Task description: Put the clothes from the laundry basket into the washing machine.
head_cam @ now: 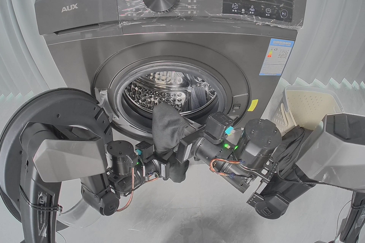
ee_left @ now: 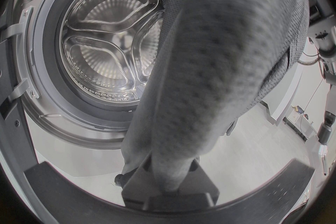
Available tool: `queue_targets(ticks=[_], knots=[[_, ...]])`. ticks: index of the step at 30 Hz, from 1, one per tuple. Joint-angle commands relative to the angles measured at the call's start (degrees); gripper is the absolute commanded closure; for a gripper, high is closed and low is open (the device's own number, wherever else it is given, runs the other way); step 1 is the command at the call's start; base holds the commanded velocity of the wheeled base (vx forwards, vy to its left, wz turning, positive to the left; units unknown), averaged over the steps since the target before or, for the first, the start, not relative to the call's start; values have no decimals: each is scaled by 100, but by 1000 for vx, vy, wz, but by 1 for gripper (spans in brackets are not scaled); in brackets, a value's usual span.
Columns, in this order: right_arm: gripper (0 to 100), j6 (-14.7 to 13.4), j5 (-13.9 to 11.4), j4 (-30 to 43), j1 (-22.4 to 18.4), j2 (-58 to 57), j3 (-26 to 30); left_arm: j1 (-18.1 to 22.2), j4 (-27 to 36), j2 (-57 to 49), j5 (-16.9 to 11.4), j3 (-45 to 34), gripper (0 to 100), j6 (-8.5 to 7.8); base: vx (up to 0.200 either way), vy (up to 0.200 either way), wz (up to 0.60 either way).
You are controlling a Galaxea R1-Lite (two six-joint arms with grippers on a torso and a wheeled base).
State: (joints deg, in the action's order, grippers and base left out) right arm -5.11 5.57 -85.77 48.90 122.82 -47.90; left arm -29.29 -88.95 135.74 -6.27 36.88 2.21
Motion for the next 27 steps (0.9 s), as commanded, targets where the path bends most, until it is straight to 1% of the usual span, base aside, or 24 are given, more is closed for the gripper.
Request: queue_targets(ticks=[1,4,5,6,7,8,9,12,16,17,22,25,27], knots=[[100,1,-3,-1,-21,-56,88,47,-8,-30,29,4,100,8,0,0,0],[100,1,5,17,-108,-136,448,134,-8,-92,126,4,100,113,0,0,0],[100,1,5,17,-108,-136,448,134,-8,-92,126,4,100,113,0,0,0],[100,10,5,-1,-170,-171,720,205,-8,-153,222,13,100,157,0,0,0],[100,19,-3,-1,-187,-179,791,214,-8,-162,240,13,100,157,0,0,0],[100,36,5,-10,-231,-179,1028,266,-17,-197,328,13,100,157,0,0,0],[100,36,5,-10,-249,-188,1125,266,-17,-224,354,-5,100,166,0,0,0],[100,36,5,-10,-302,-162,1450,258,-17,-408,372,-58,100,175,0,0,0],[100,36,5,-18,-346,-127,1626,196,-8,-637,363,-67,100,175,0,0,0],[0,36,5,-18,-346,-127,1626,196,-8,-637,363,-67,100,175,0,0,0],[0,27,-3,-45,-328,-118,1714,99,-8,-839,363,-102,100,175,0,0,0],[0,63,-47,-45,-275,-162,2188,82,-8,-1155,337,-313,100,140,0,0,0],[0,80,-65,-89,-258,-118,2751,55,1,-1533,293,-471,100,148,0,0,0]])
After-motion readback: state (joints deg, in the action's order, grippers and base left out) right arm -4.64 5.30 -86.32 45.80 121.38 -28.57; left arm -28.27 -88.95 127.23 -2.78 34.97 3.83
